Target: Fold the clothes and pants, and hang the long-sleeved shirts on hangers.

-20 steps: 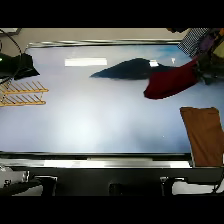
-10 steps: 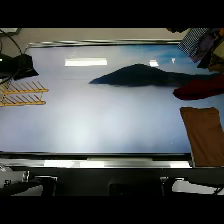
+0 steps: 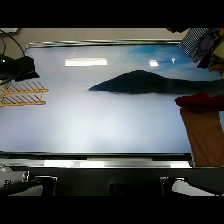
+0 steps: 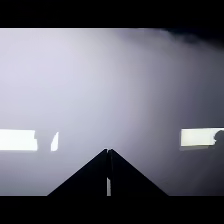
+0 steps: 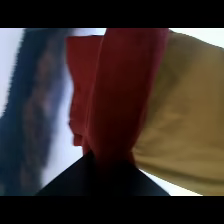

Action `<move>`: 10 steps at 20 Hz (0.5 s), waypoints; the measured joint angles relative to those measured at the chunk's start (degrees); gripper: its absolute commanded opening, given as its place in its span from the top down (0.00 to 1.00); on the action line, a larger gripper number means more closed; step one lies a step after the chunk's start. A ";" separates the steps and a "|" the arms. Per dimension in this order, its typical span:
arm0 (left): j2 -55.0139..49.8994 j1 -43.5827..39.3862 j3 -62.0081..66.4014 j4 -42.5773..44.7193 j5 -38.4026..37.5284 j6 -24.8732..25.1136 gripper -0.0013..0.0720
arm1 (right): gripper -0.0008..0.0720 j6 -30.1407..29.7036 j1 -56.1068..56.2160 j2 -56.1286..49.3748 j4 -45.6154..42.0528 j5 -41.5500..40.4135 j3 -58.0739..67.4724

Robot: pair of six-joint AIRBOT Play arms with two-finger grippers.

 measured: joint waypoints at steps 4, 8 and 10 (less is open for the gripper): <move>-0.13 0.00 0.00 0.11 -0.50 -0.39 0.96 | 0.95 -1.09 -0.02 2.16 -7.52 7.82 -3.80; -0.15 0.00 0.00 0.13 -0.66 -0.59 0.96 | 0.95 -2.47 -0.04 7.89 -13.18 10.19 -17.18; -0.20 0.00 0.00 0.11 -0.72 -0.63 0.96 | 0.95 -2.49 -0.04 11.10 -14.93 9.33 -25.51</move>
